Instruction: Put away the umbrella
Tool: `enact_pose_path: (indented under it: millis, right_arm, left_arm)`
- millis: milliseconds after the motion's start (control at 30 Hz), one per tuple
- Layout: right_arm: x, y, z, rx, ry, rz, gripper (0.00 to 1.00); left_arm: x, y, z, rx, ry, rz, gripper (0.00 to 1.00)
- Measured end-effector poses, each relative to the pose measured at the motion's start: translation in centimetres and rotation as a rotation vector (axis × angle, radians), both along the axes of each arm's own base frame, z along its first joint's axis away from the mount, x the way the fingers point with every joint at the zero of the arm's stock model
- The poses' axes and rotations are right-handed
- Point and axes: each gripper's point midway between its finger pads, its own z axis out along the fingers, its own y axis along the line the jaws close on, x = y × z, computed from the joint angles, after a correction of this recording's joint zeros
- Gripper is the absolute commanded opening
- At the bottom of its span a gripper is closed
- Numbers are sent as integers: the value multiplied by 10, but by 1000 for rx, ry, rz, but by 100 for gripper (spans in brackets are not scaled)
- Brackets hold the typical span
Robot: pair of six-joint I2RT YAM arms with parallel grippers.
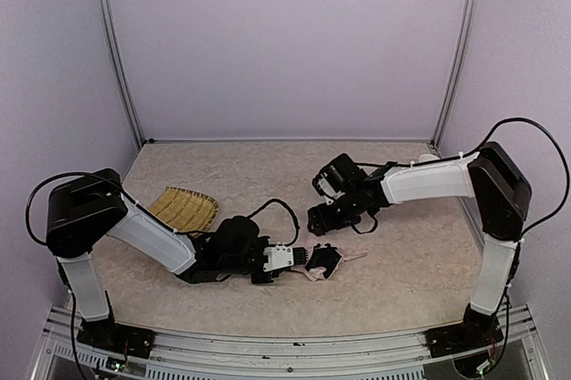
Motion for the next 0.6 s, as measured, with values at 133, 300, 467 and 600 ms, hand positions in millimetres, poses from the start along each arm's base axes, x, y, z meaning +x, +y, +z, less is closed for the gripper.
enact_pose_path:
  millis: [133,300,467,600]
  right_arm:
    - [-17,11,-33,-117,70,8,79]
    - [-23,19,-35,-141,84,8,56]
    - [-25,24,-36,-129,97,-1,10]
    - [-25,28,-37,-114,101,5,0]
  left_arm:
    - [0,0,-1,2,1,0,0]
    - [-1,-1,-2,3,4,-4,0]
    - [-1,-3,-2,3,3,-6,0]
    - [-1,-3,-2,4,5,-7,0]
